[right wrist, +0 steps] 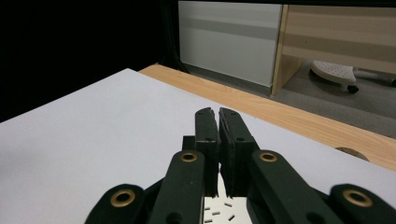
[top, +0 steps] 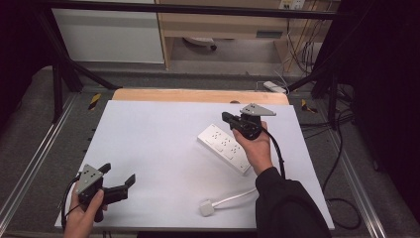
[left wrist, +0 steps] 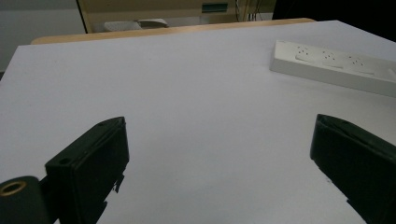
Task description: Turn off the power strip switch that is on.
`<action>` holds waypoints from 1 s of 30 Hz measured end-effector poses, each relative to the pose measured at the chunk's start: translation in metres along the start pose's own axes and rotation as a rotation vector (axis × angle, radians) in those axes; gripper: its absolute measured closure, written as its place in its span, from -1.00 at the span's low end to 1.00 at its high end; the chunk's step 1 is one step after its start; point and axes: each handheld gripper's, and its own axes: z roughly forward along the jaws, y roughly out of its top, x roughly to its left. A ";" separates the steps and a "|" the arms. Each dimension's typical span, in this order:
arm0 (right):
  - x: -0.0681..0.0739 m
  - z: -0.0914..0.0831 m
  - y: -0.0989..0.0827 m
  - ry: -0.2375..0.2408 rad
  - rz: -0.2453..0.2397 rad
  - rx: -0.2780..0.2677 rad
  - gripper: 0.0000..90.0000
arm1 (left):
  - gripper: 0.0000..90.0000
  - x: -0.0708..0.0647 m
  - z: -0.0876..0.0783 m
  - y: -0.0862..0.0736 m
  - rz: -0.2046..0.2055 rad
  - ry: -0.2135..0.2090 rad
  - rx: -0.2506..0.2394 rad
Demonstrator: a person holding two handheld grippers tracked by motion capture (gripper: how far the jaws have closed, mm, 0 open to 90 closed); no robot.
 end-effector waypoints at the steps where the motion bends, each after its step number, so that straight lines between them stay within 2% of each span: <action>1: 0.000 0.000 0.000 0.000 0.000 0.000 0.96 | -0.90 0.000 0.000 0.000 0.002 0.001 0.001; 15: 0.007 0.027 -0.010 -0.004 -0.013 0.077 1.00 | -0.90 0.000 0.000 0.000 0.003 0.001 -0.001; 30: 0.013 0.047 -0.022 0.004 -0.017 0.161 1.00 | -0.90 0.000 0.000 0.000 0.002 -0.004 0.002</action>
